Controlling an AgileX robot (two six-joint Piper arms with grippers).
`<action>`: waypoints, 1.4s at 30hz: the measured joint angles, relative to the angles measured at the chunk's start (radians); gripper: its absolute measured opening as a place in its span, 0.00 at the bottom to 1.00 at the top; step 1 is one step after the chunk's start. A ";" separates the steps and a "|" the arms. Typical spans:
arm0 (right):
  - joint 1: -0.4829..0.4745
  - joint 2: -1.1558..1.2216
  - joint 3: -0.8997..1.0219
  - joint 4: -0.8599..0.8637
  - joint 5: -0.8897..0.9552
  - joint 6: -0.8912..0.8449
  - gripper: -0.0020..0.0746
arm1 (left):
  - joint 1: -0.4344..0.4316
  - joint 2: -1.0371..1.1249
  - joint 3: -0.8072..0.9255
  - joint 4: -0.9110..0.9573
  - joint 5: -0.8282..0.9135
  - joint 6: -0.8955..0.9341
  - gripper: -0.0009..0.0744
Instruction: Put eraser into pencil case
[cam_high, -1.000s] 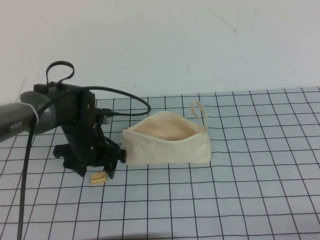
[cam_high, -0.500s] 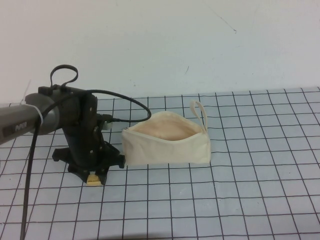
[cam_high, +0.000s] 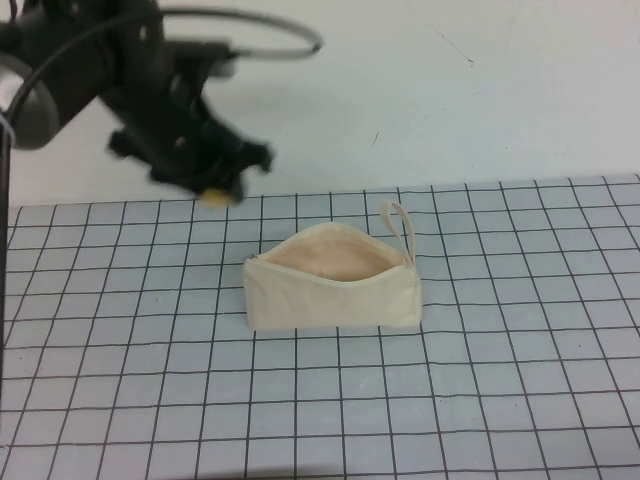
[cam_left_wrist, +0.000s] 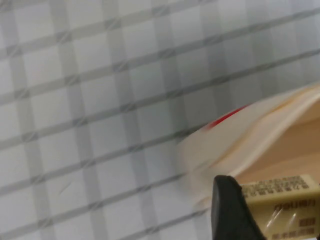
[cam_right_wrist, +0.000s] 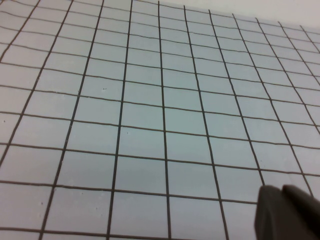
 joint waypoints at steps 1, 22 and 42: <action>0.000 0.000 0.000 0.000 0.000 0.000 0.02 | -0.011 -0.005 -0.011 -0.028 -0.022 0.014 0.41; 0.000 0.000 0.000 0.000 0.000 0.000 0.02 | -0.152 0.052 -0.020 0.251 -0.166 -0.099 0.13; 0.000 0.000 0.000 0.000 0.000 0.000 0.02 | -0.154 -0.716 0.407 0.382 -0.356 -0.110 0.01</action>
